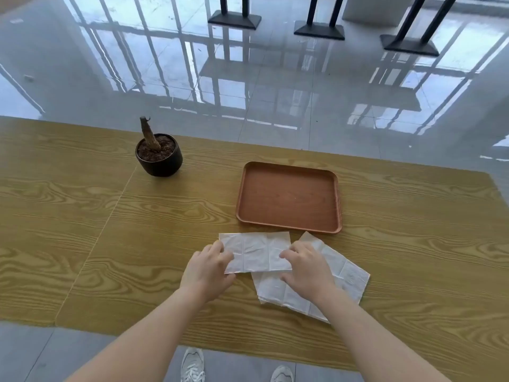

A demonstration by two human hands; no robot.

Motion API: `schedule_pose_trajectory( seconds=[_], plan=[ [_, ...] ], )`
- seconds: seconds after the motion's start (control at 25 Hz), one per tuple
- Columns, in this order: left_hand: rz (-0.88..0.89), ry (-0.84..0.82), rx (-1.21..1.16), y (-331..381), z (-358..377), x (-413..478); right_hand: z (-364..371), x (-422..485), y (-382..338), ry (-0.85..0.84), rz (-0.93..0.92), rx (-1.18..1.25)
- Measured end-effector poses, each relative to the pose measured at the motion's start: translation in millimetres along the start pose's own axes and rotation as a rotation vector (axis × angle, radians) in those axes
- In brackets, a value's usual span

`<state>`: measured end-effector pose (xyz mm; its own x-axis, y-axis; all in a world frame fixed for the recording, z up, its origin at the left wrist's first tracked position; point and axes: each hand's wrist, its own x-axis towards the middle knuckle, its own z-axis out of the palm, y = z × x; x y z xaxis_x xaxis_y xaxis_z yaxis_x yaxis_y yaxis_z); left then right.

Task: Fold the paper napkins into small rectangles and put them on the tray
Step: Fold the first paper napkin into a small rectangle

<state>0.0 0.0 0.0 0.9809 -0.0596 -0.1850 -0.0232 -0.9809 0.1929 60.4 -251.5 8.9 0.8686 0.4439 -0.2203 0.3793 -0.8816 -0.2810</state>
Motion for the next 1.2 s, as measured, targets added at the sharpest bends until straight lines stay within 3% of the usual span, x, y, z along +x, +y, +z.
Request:
schedule_pose_trajectory(
  seconds=[0.16,0.4,0.52,0.8,1.04,1.2],
  plan=[
    [0.011,-0.043,0.031,0.9,7.9,-4.3,4.6,2.5,-1.0,-0.016,-0.073,-0.09],
    [0.108,0.06,0.192,4.0,4.7,3.5,12.2,4.8,-1.6,-0.025,-0.1,-0.153],
    [0.142,0.113,0.154,1.8,4.9,7.5,15.2,7.6,-1.0,0.006,-0.1,-0.156],
    [0.077,0.277,0.09,-36.4,-3.9,-18.6,19.3,24.3,-26.5,0.19,-0.198,-0.124],
    [-0.019,0.355,0.156,-92.9,-7.5,-49.6,40.5,38.1,-85.0,0.01,-0.288,-0.064],
    [-0.105,0.33,0.177,-132.9,-1.0,-71.4,52.9,46.9,-110.8,0.032,-0.311,-0.046]
  ],
)
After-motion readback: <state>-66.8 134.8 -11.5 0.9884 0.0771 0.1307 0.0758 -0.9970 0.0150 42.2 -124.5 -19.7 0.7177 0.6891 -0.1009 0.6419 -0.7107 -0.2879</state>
